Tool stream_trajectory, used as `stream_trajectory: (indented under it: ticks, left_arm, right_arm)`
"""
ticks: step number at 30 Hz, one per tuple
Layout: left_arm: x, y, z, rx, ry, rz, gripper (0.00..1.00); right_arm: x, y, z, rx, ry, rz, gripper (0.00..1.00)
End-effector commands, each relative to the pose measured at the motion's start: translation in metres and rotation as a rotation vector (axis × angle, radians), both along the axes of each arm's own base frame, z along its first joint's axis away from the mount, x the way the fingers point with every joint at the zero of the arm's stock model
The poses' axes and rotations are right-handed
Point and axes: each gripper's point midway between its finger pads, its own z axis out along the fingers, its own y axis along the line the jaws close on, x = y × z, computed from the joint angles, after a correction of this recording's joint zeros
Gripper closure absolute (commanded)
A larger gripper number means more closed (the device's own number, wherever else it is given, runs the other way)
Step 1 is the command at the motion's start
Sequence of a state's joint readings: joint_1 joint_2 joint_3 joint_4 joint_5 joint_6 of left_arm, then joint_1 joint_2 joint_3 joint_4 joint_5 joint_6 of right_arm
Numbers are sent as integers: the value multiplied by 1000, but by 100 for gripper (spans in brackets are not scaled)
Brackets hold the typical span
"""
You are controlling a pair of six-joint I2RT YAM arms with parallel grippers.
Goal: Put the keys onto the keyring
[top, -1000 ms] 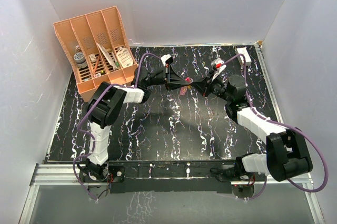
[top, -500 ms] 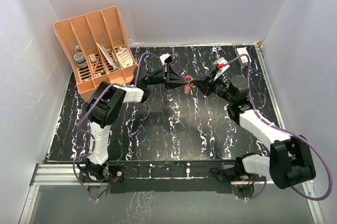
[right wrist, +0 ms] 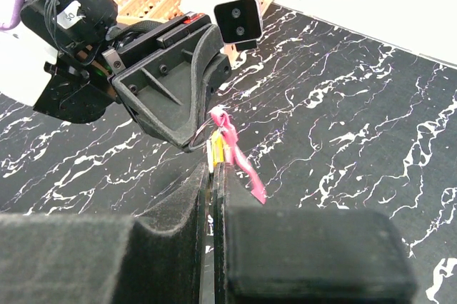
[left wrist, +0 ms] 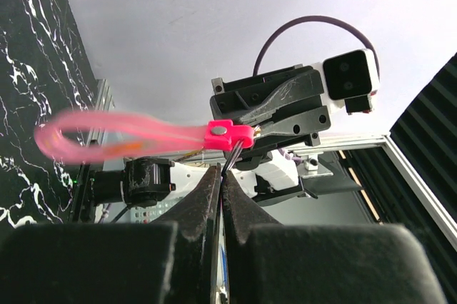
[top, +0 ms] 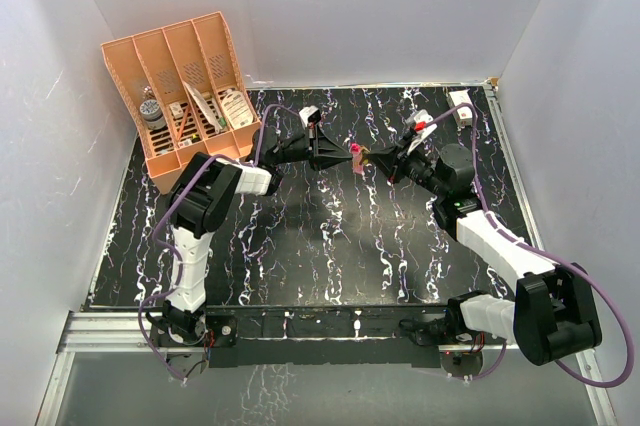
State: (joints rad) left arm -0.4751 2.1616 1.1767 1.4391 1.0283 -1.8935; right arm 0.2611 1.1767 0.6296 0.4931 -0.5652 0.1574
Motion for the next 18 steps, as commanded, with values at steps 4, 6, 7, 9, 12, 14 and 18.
stream_trajectory:
  ticks: [4,6,7,9,12,14,18]
  left_arm:
    - [-13,16,58,-193,-324,34,100]
    - [-13,17,59,-195,-326,34,100]
    - [-13,17,60,-196,-327,35,100]
    - [-14,17,59,-194,-325,35,100]
    - [-9,20,52,-187,-299,54,100]
    - [-2,25,44,-178,-269,82,93]
    - [7,44,31,-156,-249,183,73]
  right_arm:
    - [2,-2,18,1,-70,-17,100]
    - [3,-2,18,-2,-65,-20,100]
    - [4,-1,17,-4,-59,-21,100]
    - [6,-2,16,-9,-52,-26,100]
    - [9,-3,14,-19,-33,-35,100]
    - [11,-4,17,-20,-27,-47,100]
    - [14,-8,23,-22,-15,-75,100]
